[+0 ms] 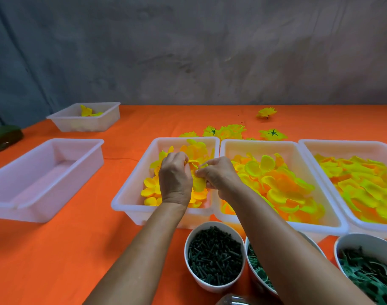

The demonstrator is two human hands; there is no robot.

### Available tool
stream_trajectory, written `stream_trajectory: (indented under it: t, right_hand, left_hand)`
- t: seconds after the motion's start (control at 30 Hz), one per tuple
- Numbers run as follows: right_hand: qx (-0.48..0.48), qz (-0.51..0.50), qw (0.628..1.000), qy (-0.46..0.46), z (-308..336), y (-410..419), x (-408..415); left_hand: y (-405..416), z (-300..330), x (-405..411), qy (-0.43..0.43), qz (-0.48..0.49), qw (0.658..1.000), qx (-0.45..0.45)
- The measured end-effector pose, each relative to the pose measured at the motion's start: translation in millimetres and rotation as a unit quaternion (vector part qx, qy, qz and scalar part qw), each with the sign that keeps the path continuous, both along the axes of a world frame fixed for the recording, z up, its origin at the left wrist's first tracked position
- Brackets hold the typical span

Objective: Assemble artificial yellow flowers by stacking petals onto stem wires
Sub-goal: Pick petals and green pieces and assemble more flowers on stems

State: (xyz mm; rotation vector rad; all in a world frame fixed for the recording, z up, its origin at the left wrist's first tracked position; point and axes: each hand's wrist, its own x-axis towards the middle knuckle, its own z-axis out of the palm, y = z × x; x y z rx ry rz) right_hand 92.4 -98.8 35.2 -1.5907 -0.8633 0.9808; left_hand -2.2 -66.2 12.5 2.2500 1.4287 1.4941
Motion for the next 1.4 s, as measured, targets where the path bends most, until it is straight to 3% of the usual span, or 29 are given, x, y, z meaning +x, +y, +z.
stream_trajectory:
  t: [0.13,0.3,0.4,0.5,0.63,0.73,0.8,0.87,0.97,1.0,1.07,1.3,1.4]
  right_hand:
    - [-0.031,0.001,0.999,0.013,3,-1,3]
    - [0.027,0.020,0.981,0.193,2,-8,7]
    - [0.031,0.027,0.975,0.218,1,-10,8]
    - [0.051,0.016,0.974,0.218,1,-11,9]
    - [0.066,-0.003,0.979,0.195,-3,-10,8]
    - [0.074,-0.024,0.978,0.193,-7,-10,7]
    - [0.076,-0.037,0.978,0.193,-7,-10,7]
    - [0.078,-0.045,0.977,0.192,-7,-10,6]
    - [0.082,-0.046,0.978,0.185,-6,-10,3]
    - [0.083,-0.041,0.978,0.185,-6,-11,2]
    - [0.081,-0.028,0.978,0.190,-4,-13,3]
    - [0.075,-0.027,0.979,0.187,-4,-16,9]
    - [0.064,-0.046,0.984,0.158,-4,-15,7]
  left_hand:
    - [16,4,-10,-0.028,0.060,0.996,-0.063]
    - [27,-5,-18,-0.031,0.094,0.971,-0.216]
    - [33,-14,-22,-0.041,0.101,0.953,-0.282]
    - [38,-16,-24,-0.026,0.101,0.943,-0.316]
    - [40,-16,-27,0.059,0.096,0.929,-0.353]
    - [33,-16,-28,0.106,0.099,0.949,-0.279]
    - [24,-10,-27,0.021,0.108,0.979,-0.173]
    - [16,-1,-24,-0.157,0.029,0.973,-0.167]
    - [3,9,-19,-0.318,-0.174,0.863,-0.352]
    - [1,9,-19,-0.334,-0.208,0.833,-0.389]
    - [0,8,-20,-0.362,-0.218,0.805,-0.416]
    - [4,1,-20,-0.382,-0.168,0.807,-0.419]
    - [7,-3,-19,-0.400,-0.164,0.791,-0.433]
